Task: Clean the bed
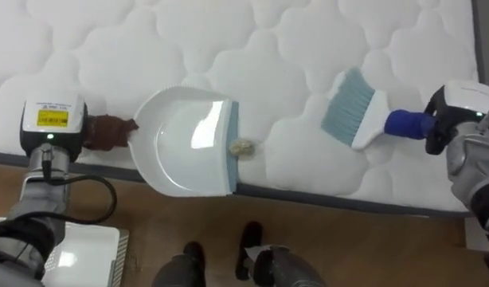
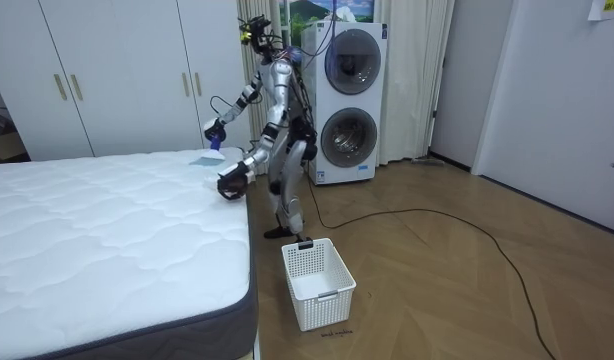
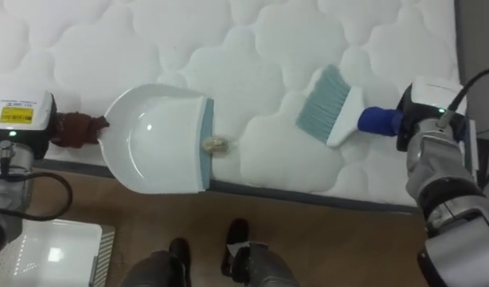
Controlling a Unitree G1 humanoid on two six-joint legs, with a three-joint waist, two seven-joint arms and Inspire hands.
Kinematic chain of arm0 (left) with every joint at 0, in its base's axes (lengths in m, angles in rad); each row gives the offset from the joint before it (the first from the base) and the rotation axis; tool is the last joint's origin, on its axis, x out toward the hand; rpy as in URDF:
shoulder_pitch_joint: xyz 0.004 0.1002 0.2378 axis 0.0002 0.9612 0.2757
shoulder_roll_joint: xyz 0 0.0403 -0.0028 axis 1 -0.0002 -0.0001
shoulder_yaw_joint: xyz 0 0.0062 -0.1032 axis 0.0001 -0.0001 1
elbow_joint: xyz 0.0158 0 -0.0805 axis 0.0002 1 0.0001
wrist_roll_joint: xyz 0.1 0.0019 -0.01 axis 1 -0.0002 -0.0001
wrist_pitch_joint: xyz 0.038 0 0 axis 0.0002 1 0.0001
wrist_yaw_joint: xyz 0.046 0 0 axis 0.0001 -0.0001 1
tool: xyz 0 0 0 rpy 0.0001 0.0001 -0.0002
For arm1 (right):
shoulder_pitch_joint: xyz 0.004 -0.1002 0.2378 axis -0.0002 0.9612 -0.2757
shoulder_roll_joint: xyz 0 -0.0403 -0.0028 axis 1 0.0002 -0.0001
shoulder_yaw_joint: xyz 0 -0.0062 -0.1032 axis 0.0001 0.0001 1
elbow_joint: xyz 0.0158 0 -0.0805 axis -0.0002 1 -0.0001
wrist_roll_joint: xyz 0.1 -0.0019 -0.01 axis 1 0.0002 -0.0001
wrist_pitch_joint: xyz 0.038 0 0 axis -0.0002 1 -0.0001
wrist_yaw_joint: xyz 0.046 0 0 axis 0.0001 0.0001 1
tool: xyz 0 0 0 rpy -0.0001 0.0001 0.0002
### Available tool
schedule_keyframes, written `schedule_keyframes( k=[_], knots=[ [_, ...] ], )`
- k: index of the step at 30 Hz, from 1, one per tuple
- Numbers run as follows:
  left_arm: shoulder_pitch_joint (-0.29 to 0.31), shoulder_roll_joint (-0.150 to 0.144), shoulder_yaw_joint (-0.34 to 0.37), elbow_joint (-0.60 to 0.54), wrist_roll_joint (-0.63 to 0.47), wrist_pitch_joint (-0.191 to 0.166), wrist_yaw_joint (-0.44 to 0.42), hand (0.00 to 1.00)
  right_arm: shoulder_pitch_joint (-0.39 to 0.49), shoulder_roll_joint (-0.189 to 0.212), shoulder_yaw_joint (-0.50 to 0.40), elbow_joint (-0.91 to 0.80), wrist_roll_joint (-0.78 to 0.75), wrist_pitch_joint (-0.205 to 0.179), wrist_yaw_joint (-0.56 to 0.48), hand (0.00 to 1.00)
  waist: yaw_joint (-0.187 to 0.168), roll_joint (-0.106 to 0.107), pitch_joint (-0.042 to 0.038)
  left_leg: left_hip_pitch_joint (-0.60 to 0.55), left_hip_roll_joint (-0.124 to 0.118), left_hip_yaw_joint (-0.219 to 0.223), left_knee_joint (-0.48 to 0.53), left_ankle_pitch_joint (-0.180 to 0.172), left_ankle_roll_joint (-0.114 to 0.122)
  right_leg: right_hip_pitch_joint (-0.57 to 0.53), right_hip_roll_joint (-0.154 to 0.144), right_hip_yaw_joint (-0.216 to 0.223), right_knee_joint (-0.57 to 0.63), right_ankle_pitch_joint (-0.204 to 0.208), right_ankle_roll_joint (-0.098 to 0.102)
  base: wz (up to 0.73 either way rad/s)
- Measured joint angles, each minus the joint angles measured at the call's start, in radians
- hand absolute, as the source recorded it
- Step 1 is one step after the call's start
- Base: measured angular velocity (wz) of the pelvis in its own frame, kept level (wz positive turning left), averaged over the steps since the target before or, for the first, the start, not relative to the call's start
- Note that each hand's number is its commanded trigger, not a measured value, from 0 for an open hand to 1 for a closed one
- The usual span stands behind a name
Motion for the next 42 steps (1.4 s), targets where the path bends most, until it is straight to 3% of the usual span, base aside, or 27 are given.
schedule_keyframes(
  k=[5,10,14,22,33,36,42],
  knots=[
    [0.000,0.002,0.004,-0.016,0.000,0.000,-0.027,1.00,0.000,-0.011,0.042,-0.066,-0.107,0.032,0.064,1.00,0.019,-0.006,0.0002,0.000,0.011,0.001,-0.014,0.000,-0.001,0.012,0.015,-0.008,-0.040,0.016,0.001,-0.05],
    [-0.002,0.005,0.023,-0.017,0.000,-0.022,-0.035,1.00,0.001,-0.024,0.075,-0.141,-0.134,0.040,0.129,1.00,0.018,-0.007,0.0004,0.003,0.022,0.003,-0.017,0.000,-0.001,0.033,0.015,-0.055,-0.069,0.024,-0.005,-0.05],
    [-0.007,0.005,0.022,-0.019,-0.002,-0.033,-0.038,1.00,0.002,-0.030,0.122,-0.190,-0.145,0.044,0.156,1.00,0.016,-0.015,0.0029,0.015,0.021,0.011,-0.032,0.001,-0.003,0.038,0.015,-0.053,-0.075,0.025,-0.006,-0.04],
    [-0.011,0.017,0.021,-0.039,-0.002,-0.082,-0.060,1.00,0.013,-0.035,0.180,-0.353,-0.179,0.051,0.268,1.00,0.014,-0.018,0.0011,0.018,0.039,0.012,-0.051,0.005,-0.011,0.066,0.049,-0.053,-0.157,0.059,-0.010,-0.06],
    [-0.010,0.017,0.021,-0.053,-0.001,-0.087,-0.105,1.00,0.059,-0.040,0.180,-0.536,-0.193,0.082,0.402,1.00,0.020,-0.015,-0.0012,0.037,0.044,0.019,-0.048,0.005,-0.011,0.082,0.052,-0.054,-0.155,0.058,-0.010,-0.01],
    [-0.010,0.014,0.021,-0.059,-0.001,-0.086,-0.120,1.00,0.061,-0.025,0.182,-0.596,-0.187,0.083,0.440,1.00,0.023,-0.015,-0.0013,0.044,0.045,0.025,-0.050,0.006,-0.013,0.083,0.053,-0.047,-0.152,0.061,-0.015,-0.07],
    [-0.007,-0.003,0.021,-0.059,0.028,-0.077,-0.146,1.00,0.083,0.067,0.181,-0.671,-0.187,0.080,0.529,1.00,0.029,-0.009,-0.0047,0.047,0.046,0.023,-0.047,0.010,-0.020,0.085,0.052,-0.052,-0.146,0.062,-0.023,0.01]
  ],
)
